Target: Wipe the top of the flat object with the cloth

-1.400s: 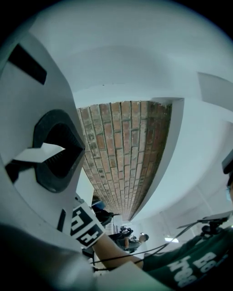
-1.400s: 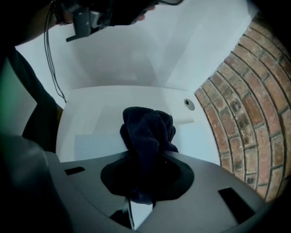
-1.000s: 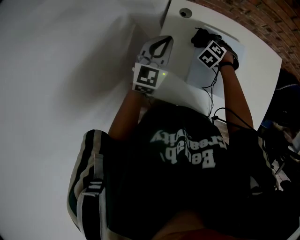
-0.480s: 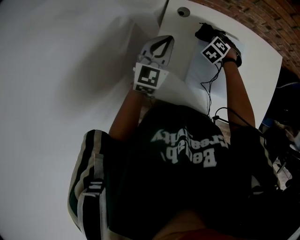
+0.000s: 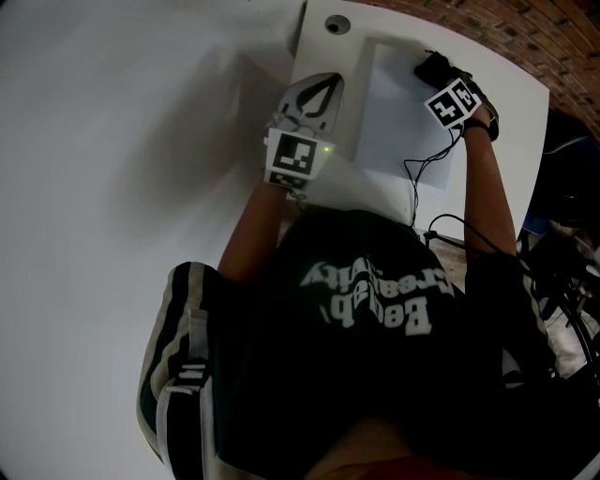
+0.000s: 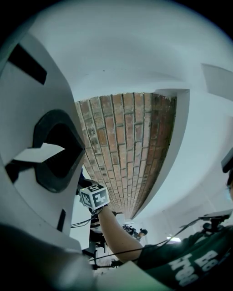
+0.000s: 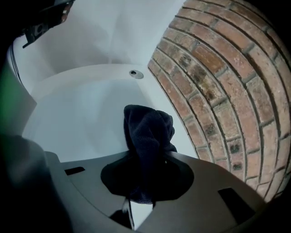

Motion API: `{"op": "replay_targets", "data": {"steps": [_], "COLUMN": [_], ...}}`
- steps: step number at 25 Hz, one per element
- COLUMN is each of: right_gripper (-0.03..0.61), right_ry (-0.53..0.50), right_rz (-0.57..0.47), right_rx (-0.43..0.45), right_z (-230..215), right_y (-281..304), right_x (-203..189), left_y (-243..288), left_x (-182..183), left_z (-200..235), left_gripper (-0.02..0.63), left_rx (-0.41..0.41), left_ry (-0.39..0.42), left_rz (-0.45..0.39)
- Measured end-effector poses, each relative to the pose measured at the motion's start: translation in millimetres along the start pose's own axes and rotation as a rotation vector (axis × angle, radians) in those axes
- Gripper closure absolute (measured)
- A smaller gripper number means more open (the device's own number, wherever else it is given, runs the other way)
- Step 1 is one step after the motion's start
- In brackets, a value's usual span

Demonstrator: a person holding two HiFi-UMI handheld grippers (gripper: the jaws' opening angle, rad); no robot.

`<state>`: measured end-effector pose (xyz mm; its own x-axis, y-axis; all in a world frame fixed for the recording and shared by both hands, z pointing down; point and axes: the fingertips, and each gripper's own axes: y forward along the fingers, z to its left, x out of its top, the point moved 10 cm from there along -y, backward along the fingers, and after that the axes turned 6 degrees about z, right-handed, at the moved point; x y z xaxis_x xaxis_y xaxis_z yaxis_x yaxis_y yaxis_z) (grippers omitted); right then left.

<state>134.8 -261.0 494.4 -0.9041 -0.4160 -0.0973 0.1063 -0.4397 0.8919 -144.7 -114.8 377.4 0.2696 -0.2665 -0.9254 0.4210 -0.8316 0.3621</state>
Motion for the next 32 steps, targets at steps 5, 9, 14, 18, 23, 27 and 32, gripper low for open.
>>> {"op": "replay_targets", "data": {"steps": [5,9,14,18,23,27,32], "right_gripper": [0.518,0.518,0.518,0.518,0.518,0.518,0.518], "right_ry": [-0.014,-0.035,-0.087,-0.13,-0.151,-0.177,-0.188], "right_rz": [0.0,0.003,0.011,0.023,0.041,0.061,0.076], "right_rx": [-0.001,0.044,0.084,0.122,0.183,0.249,0.252], "right_z": [5,21,54,83,114,136,145], "right_y": [-4,-14,-32,-46,-63,-73,-76], "right_x": [-3,-13,-27,-37,-49,-57,-59], "left_y": [3,3,3,3,4,3,1], "left_x": [3,0,1,-1,0,0,-1], "left_z": [-5,-6,-4,-7,-12,-15,-17], "left_gripper": [0.617,0.617,0.617,0.617,0.617,0.617,0.617], "left_rx": [-0.009,-0.02,-0.018,-0.031,-0.06,-0.072,-0.077], "left_ry": [0.002,-0.005,0.009,-0.007,-0.005,0.005,0.006], "left_rz": [-0.018,-0.026,-0.018,-0.031,-0.059,-0.068,-0.079]}}
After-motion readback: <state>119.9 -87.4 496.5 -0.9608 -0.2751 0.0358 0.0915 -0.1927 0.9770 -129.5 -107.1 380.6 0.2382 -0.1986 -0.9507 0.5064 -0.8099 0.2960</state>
